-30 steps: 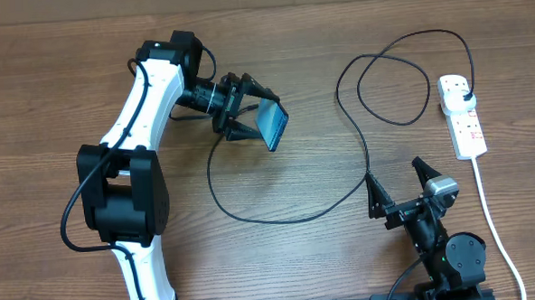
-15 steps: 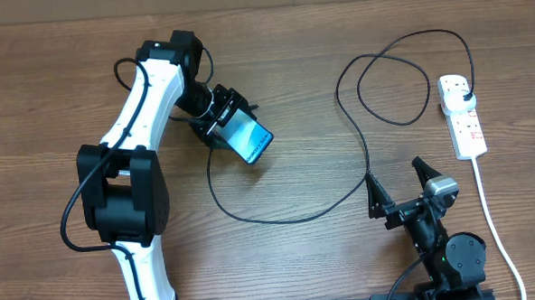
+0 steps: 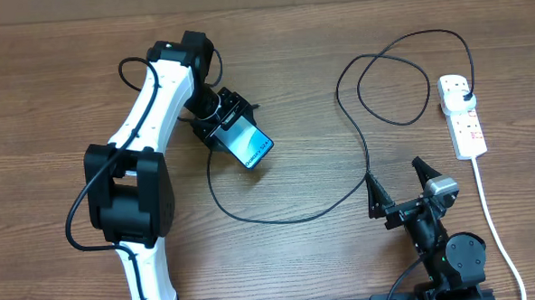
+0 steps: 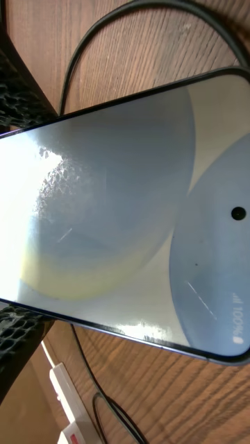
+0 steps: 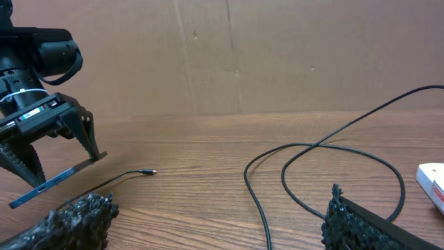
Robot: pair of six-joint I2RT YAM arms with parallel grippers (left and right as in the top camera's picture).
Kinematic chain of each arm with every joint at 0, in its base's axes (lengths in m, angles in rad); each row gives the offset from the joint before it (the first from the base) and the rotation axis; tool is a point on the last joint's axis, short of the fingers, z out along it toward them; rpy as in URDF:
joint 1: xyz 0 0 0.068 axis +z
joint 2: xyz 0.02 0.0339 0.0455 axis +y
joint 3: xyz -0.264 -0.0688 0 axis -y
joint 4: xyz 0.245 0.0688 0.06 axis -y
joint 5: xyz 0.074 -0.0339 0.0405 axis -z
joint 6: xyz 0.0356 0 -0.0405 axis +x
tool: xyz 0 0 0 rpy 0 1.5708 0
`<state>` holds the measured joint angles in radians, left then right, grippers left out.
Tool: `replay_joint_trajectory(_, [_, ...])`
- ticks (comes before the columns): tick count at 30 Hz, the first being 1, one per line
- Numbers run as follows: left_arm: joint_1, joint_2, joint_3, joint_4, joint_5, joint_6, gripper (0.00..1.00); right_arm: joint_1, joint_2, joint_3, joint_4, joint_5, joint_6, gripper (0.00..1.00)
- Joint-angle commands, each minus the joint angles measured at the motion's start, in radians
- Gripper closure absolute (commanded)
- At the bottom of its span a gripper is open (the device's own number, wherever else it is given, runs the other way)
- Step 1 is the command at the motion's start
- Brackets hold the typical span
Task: Plug charger to phone and switch on socket
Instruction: 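Lift the phone with the left gripper and tilt it toward the center, then move the right gripper toward the black cable's USB-C end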
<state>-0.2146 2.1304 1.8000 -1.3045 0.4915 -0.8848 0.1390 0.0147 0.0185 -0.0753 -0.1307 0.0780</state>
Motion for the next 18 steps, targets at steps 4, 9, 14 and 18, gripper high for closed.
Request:
replay_joint_trajectory(4, [-0.053,-0.010,0.030,0.027,-0.003,-0.014,0.59,-0.004,-0.007,-0.010,0.007,-0.042,0.005,0.00])
replay_joint_trajectory(9, [-0.068,-0.010,0.030,0.030,-0.001,-0.014,0.59,-0.004,-0.006,-0.010,0.011,-0.083,0.092,0.00])
replay_joint_trajectory(14, [-0.077,-0.010,0.030,0.031,0.000,-0.032,0.59,-0.004,0.027,0.005,0.008,-0.161,0.136,0.00])
replay_joint_trajectory(18, [-0.080,-0.010,0.030,0.039,0.000,-0.040,0.58,-0.004,0.113,0.065,-0.013,-0.187,0.162,0.00])
